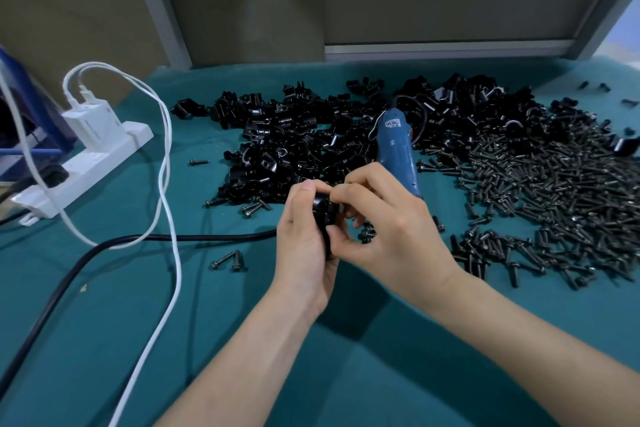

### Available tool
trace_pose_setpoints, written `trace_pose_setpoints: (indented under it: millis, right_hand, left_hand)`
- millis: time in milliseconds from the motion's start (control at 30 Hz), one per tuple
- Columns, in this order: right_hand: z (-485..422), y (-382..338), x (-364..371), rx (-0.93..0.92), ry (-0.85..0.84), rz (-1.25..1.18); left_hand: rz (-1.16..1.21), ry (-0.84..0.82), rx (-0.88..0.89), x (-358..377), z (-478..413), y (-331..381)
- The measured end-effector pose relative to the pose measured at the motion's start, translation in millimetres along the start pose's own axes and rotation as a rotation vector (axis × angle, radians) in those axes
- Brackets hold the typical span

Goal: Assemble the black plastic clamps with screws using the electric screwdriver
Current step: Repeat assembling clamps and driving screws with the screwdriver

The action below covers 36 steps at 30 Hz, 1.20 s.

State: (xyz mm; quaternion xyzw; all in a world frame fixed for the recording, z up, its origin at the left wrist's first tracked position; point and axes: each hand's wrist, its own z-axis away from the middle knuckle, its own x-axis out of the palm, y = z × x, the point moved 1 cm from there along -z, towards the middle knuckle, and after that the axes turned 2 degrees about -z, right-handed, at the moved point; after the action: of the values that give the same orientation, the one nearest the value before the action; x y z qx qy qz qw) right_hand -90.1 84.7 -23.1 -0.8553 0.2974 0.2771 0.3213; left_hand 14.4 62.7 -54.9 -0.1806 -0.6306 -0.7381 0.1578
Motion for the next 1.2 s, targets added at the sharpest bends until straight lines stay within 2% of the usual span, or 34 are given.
trace_pose_setpoints:
  millis: [133, 267, 400, 700, 867, 1000, 1200]
  right_hand:
    - [-12, 7, -12, 0.138, -0.145, -0.188]
    - [-20, 18, -28, 0.312, -0.070, -0.507]
    - [-20, 18, -27, 0.381, -0.038, -0.643]
    - [-22, 18, -33, 0.308, -0.162, -0.503]
    - [-22, 16, -34, 0.278, -0.199, -0.455]
    - [-22, 19, -32, 0.320, -0.186, -0.460]
    - [-20, 20, -28, 0.392, -0.151, -0.474]
  left_hand:
    - [0.054, 0.052, -0.066, 0, -2, 3]
    - [0.246, -0.015, -0.114, 4, 0, 4]
    - [0.266, -0.083, -0.125, 5, 4, 3]
    - [0.305, -0.130, -0.157, 5, 6, 5]
    - [0.220, -0.149, -0.212, 7, 8, 2]
    - [0.185, -0.123, -0.247, 8, 9, 0]
    - [0.131, -0.083, -0.207, 8, 7, 0]
